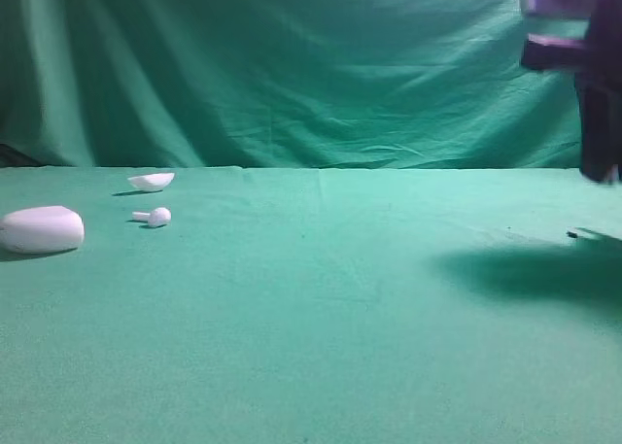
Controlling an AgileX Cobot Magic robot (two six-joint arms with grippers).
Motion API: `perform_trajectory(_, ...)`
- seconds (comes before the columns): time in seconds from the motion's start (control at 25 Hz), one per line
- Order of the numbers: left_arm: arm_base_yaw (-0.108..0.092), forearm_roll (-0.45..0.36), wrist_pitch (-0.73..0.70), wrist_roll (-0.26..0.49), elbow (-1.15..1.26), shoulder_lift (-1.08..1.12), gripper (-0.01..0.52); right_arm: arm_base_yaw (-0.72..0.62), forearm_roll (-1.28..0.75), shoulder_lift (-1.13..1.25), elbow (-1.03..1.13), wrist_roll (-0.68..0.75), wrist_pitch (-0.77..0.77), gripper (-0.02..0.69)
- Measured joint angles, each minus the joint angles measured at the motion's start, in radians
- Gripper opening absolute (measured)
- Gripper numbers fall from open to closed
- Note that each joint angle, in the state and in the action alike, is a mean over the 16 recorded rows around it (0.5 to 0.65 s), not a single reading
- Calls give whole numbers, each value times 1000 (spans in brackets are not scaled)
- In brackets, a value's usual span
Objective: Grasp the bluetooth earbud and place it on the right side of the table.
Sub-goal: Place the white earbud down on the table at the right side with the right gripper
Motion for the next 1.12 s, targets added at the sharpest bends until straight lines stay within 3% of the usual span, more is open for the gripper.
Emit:
perform_trajectory(0.32, 0, 0, 0, 0, 0, 0, 0, -1, -20, 44, 61, 26, -66, 111)
perform_trajectory(0.88, 0, 0, 0, 0, 0, 0, 0, -3, -29, 7, 43, 46, -16, 421)
perform_trajectory(1.0, 0, 0, 0, 0, 0, 0, 0, -3, -29, -49, 26, 49, 15, 432)
perform_trajectory(1.12, 0, 0, 0, 0, 0, 0, 0, -3, -26, -134, 8, 51, 56, 388)
